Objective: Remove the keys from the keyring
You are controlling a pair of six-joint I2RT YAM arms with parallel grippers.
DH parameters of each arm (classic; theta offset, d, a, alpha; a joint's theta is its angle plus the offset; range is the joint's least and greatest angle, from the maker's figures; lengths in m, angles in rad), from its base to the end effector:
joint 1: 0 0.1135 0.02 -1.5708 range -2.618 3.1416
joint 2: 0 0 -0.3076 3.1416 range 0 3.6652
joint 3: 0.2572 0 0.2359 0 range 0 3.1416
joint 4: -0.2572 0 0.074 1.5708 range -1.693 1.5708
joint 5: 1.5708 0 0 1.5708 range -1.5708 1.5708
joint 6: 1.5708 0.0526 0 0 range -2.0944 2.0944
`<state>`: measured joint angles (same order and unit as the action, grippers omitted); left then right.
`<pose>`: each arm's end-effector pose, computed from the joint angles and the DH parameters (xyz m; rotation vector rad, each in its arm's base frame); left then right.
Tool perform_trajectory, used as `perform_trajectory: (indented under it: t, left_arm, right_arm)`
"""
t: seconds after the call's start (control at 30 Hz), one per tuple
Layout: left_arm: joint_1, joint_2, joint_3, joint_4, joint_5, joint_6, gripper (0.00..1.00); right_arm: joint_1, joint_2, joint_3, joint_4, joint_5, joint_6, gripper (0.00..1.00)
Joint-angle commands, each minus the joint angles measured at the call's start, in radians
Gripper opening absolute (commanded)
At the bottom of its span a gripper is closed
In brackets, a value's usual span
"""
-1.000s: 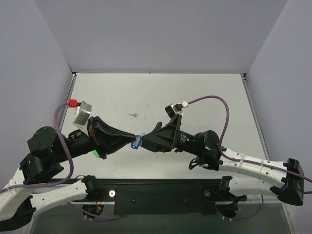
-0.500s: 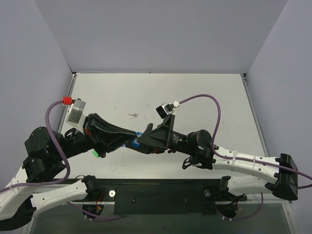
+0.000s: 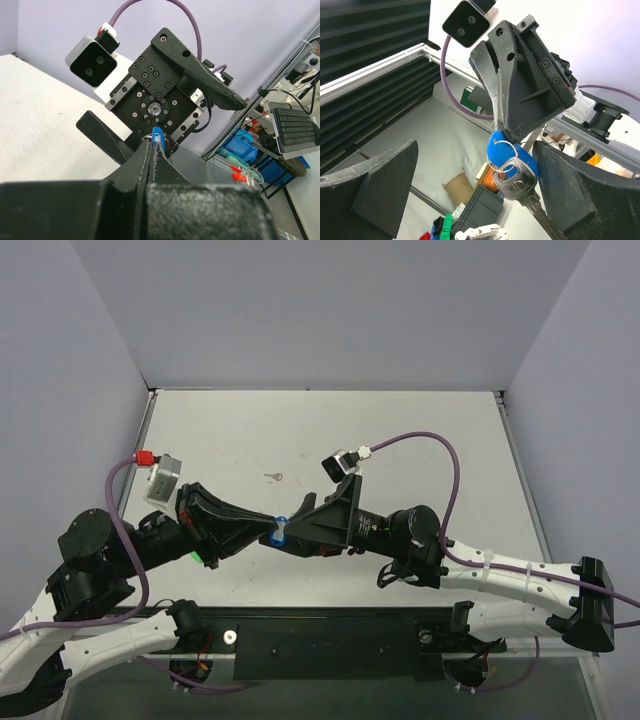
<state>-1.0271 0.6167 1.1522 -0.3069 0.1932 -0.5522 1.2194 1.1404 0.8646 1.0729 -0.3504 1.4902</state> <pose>0.0208 -0.0540 0.4879 0.5282 1.4081 -1.4369 0.0566 0.2069 0.4769 -0.3188 1.1320 2.6272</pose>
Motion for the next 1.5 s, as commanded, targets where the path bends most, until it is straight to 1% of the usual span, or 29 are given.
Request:
perform_trajectory:
  t: [0.0, 0.27, 0.53, 0.67, 0.9, 1.03, 1.17, 1.2, 1.3, 1.47]
  left_arm:
    - [-0.004, -0.017, 0.029, -0.041, -0.037, 0.034, 0.00]
    - [-0.004, -0.034, 0.058, -0.069, -0.028, 0.044, 0.00]
    - [-0.004, -0.054, 0.067, -0.104, -0.049, 0.048, 0.00]
    - [-0.004, -0.063, 0.078, -0.126, -0.048, 0.048, 0.00]
    - [-0.004, -0.080, 0.086, -0.155, -0.044, 0.049, 0.00]
    - [-0.004, -0.092, 0.084, -0.167, -0.048, 0.048, 0.00]
    - [-0.004, -0.101, 0.078, -0.167, -0.054, 0.043, 0.00]
    - [-0.004, -0.101, 0.078, -0.166, -0.055, 0.041, 0.00]
    - [-0.004, -0.106, 0.076, -0.166, -0.064, 0.040, 0.00]
    - [-0.004, -0.095, 0.084, -0.178, -0.069, 0.034, 0.00]
  right_arm:
    - [0.008, -0.044, 0.056, 0.075, -0.022, -0.024, 0.90]
    - [0.011, -0.050, 0.051, 0.053, -0.021, -0.039, 0.82]
    - [0.017, -0.051, 0.048, 0.045, -0.019, -0.042, 0.65]
    - [0.017, -0.042, 0.050, 0.041, -0.016, -0.045, 0.61]
    - [0.017, -0.024, 0.060, 0.050, -0.012, -0.036, 0.60]
    - [0.015, -0.018, 0.066, 0.044, -0.015, -0.039, 0.56]
    - [0.017, -0.011, 0.074, 0.042, -0.019, -0.038, 0.48]
    - [0.017, -0.010, 0.074, 0.041, -0.021, -0.036, 0.43]
    - [0.019, -0.004, 0.076, 0.038, -0.024, -0.034, 0.35]
    - [0.019, -0.004, 0.073, 0.004, -0.021, -0.048, 0.32]
